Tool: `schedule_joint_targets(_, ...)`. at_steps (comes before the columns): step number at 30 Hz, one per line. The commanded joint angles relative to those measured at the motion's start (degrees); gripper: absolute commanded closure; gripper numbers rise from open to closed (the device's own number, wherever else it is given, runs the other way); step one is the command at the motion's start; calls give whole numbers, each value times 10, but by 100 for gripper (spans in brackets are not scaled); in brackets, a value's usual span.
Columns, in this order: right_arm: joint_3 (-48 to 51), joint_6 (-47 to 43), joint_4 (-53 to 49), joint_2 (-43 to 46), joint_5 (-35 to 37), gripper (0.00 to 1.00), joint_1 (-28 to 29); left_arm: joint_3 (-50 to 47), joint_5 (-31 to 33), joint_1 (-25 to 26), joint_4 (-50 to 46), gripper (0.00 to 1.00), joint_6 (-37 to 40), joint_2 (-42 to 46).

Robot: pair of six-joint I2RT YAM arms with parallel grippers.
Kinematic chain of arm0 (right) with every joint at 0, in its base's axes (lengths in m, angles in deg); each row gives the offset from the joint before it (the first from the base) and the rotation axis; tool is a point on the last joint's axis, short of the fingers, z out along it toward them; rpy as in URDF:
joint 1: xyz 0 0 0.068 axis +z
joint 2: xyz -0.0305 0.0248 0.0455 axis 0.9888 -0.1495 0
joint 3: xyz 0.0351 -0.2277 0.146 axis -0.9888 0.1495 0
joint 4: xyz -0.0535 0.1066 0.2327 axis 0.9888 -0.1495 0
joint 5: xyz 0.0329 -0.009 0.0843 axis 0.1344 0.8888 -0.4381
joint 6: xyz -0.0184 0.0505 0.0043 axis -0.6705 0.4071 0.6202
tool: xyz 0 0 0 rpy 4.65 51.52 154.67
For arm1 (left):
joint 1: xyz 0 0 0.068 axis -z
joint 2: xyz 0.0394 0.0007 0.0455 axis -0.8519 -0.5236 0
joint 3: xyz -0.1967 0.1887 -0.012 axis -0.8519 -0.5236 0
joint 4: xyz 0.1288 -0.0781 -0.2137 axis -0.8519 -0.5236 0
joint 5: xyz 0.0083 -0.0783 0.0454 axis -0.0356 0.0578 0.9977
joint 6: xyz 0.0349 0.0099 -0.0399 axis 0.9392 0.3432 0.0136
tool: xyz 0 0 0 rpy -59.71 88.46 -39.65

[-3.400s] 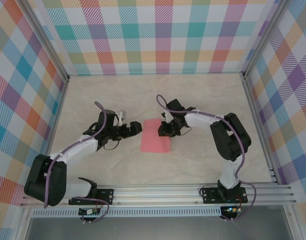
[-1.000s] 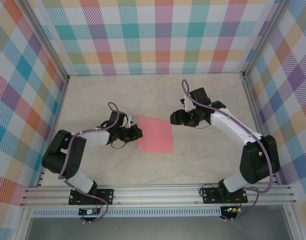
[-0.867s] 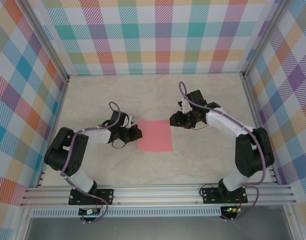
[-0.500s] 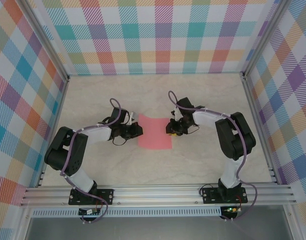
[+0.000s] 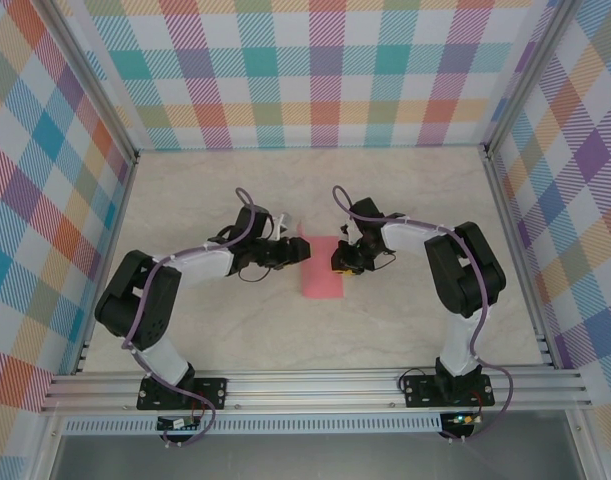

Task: Fold a paper plane with a square sheet of paper (fold left side to right side)
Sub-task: First fold in half a square sheet of paper at the center of the table.

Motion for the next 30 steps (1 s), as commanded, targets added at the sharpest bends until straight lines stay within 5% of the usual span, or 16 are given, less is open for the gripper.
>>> schedule_joint_targets(1,23,7,13,-11,21,76,3,25,-18,16,19,44,-12,-30)
schedule_joint_targets(10,42,16,64,63,-19,66,-30,40,-15,29,21,43,-14,-62)
schedule_joint_targets(17,69,52,173,101,-146,48,-58,40,-13,32,21,51,-13,-69)
schedule_joint_targets(21,71,91,241,66,-205,48,-55,40,-12,34,20,58,-13,-72)
schedule_joint_targets(30,62,110,258,24,-209,52,-43,38,-7,35,21,60,-13,-68)
